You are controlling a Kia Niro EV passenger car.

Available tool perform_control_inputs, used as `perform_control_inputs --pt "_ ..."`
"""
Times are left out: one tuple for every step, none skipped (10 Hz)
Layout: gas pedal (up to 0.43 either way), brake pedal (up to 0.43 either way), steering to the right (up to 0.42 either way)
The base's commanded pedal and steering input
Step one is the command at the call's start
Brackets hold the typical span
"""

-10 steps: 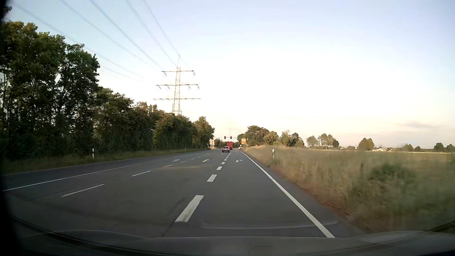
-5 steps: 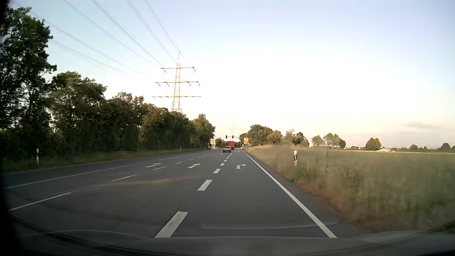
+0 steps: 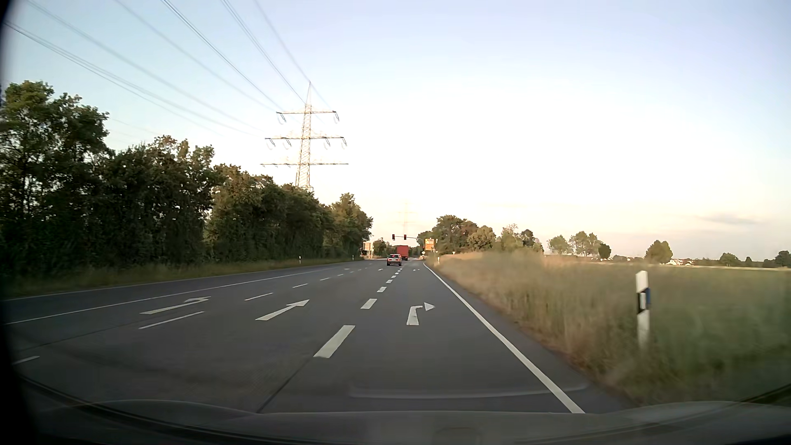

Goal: Follow the waypoints while adhering to traffic rules and regulations

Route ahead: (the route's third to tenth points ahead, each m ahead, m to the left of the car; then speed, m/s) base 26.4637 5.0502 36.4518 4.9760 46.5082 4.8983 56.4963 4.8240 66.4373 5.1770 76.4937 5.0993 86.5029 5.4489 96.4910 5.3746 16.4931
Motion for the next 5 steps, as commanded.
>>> perform_control_inputs --pt "0.000 0.049 0.001" --pt "0.000 0.061 0.001" --pt "0.000 0.073 0.000" --pt "0.000 0.079 0.000" --pt "0.000 0.085 0.000"
